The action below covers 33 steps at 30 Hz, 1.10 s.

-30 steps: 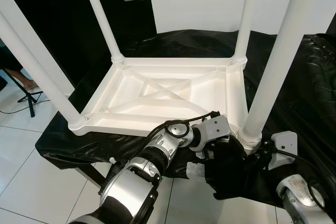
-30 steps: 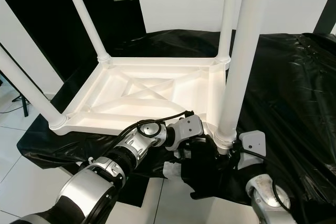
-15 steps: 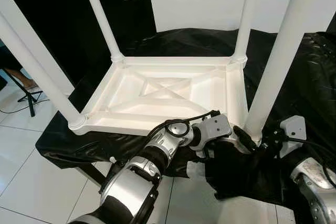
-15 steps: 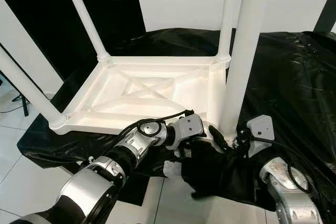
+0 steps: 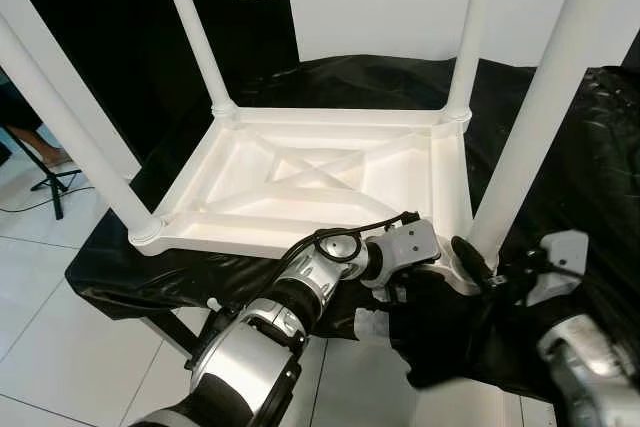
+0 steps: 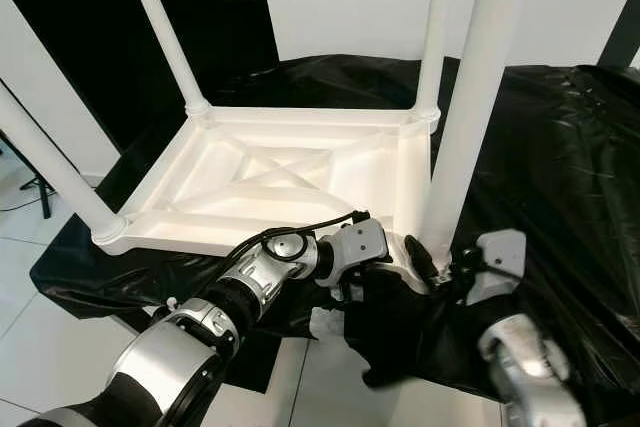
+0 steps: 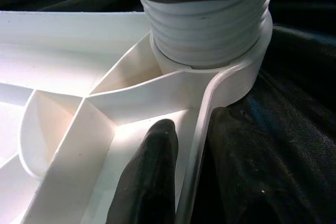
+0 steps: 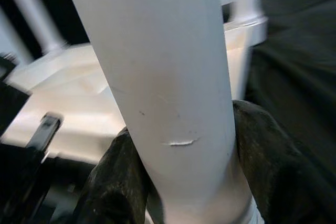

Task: Building children table

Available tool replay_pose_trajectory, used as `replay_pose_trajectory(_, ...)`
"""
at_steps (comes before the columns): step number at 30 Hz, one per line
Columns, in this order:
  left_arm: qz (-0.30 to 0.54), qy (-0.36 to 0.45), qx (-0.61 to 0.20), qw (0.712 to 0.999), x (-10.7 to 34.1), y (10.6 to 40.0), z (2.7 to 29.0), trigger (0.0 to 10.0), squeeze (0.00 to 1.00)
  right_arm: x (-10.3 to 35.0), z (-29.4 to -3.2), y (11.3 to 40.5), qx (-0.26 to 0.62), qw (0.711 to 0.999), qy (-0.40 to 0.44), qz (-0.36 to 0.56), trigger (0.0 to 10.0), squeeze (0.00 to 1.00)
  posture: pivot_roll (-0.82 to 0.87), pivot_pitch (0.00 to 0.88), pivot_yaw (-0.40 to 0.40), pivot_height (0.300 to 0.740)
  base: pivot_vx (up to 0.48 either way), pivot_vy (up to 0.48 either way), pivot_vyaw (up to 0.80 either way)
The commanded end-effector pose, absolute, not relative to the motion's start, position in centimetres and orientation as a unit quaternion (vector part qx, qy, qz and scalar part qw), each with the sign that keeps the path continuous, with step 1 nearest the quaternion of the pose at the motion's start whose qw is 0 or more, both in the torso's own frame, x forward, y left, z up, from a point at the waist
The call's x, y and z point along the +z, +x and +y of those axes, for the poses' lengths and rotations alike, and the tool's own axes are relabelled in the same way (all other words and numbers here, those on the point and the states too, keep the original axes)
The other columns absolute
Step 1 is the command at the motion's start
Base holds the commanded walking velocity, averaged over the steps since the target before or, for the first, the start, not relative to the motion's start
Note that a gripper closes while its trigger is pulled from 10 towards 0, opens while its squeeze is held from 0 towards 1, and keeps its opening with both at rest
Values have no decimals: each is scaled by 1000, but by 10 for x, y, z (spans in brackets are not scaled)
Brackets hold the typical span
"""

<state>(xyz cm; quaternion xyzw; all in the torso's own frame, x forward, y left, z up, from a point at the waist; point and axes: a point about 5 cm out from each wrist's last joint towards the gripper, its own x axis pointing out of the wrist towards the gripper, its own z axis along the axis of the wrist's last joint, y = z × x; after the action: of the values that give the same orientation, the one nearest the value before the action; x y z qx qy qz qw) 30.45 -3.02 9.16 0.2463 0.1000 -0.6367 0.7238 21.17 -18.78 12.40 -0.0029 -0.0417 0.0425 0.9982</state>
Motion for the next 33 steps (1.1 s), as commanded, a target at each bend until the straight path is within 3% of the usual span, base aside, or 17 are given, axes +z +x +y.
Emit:
replay_pose_trajectory(1,165,276,-500,804,50,302,-12,10000,0,120,-196,209,-10,999,15,-33,0,0,33,0,83,740,0,0,0)
replay_pose_trajectory(12,166,276,-501,803,49,301,-12,10000,0,118,-196,208,-53,998,1,-30,0,0,37,0,83,740,0,0,0)
replay_pose_trajectory(13,166,276,-501,803,49,301,-12,10000,0,118,-196,208,-48,998,-4,-31,10000,0,36,0,83,740,0,0,0)
replay_pose_trajectory(14,167,276,-501,804,49,301,-12,10000,0,118,-196,209,-44,999,-8,-31,10000,0,35,0,84,740,0,0,0)
replay_pose_trajectory(15,167,276,-500,804,49,301,-12,10000,0,117,-195,209,-33,999,-13,-31,10000,275,34,0,82,740,0,0,0)
replay_pose_trajectory(16,167,276,-500,804,49,301,-12,10000,0,117,-195,209,-33,999,-13,-31,10000,275,34,0,82,740,0,0,0)
replay_pose_trajectory(17,167,276,-500,804,49,301,-12,10000,0,117,-195,209,-26,999,-17,-31,10000,1000,34,0,82,740,0,0,0)
replay_pose_trajectory(22,167,275,-499,805,49,301,-12,10000,0,120,-211,214,19,998,-52,-36,10000,1000,32,0,83,740,0,0,0)
replay_pose_trajectory(23,168,275,-499,805,49,301,-12,10000,0,121,-212,215,32,997,-57,-36,10000,600,32,0,82,740,0,0,0)
replay_pose_trajectory(24,168,275,-499,805,49,301,-12,10000,0,121,-212,215,32,997,-57,-36,10000,600,32,0,82,740,0,0,0)
replay_pose_trajectory(25,169,275,-500,804,48,300,-12,10000,0,124,-212,216,56,996,-62,-42,10000,0,32,0,81,740,0,0,0)
replay_pose_trajectory(26,169,275,-500,804,48,300,-12,10000,0,124,-212,216,56,996,-62,-42,10000,0,32,0,81,740,0,0,0)
replay_pose_trajectory(29,173,273,-501,803,45,297,-12,10000,0,137,-205,217,163,981,-92,-56,10000,0,26,0,81,740,0,0,0)
replay_pose_trajectory(33,173,273,-502,802,44,297,-12,10000,0,138,-204,217,197,974,-105,-49,10000,0,22,0,81,740,0,0,0)
